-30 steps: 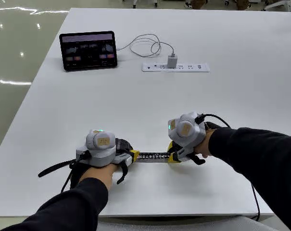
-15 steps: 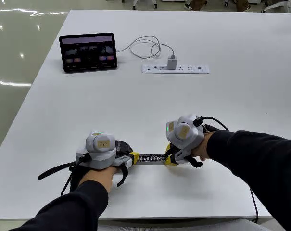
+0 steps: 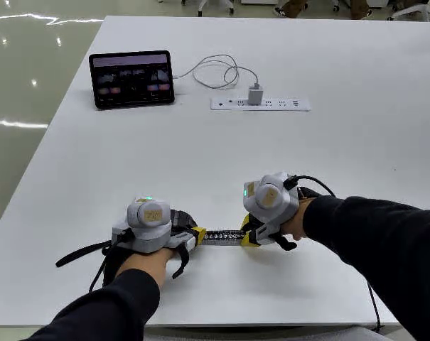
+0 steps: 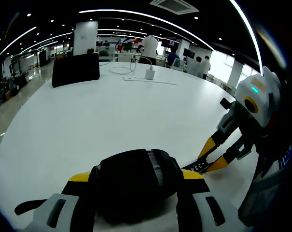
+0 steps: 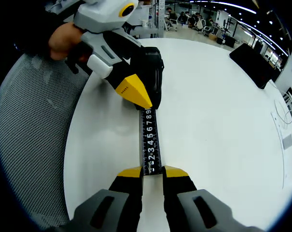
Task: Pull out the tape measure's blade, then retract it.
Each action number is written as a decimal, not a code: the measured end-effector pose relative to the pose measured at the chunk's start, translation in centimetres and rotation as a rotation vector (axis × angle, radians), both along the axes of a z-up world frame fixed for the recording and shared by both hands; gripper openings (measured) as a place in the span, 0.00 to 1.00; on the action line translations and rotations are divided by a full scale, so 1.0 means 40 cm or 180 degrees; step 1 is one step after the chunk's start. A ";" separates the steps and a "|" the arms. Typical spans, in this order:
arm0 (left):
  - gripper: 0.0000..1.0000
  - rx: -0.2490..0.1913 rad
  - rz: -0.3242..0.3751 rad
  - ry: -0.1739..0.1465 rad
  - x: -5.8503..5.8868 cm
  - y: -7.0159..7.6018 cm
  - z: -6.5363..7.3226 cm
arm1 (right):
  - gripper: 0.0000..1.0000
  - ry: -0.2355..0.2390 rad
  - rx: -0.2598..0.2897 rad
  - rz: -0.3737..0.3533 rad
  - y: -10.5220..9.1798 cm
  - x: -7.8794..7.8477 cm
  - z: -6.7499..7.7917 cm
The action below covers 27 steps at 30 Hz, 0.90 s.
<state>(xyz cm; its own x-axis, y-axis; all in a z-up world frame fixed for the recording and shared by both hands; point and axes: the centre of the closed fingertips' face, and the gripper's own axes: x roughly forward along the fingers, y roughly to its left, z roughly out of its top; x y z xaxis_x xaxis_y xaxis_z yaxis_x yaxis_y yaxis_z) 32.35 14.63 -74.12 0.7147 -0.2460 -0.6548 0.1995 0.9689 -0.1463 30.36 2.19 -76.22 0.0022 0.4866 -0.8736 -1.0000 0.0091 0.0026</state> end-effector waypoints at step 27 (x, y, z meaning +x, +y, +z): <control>0.64 -0.0038 0.0006 0.0012 0.002 0.001 0.000 | 0.11 0.0028 0.0123 -0.0061 0.035 0.002 0.001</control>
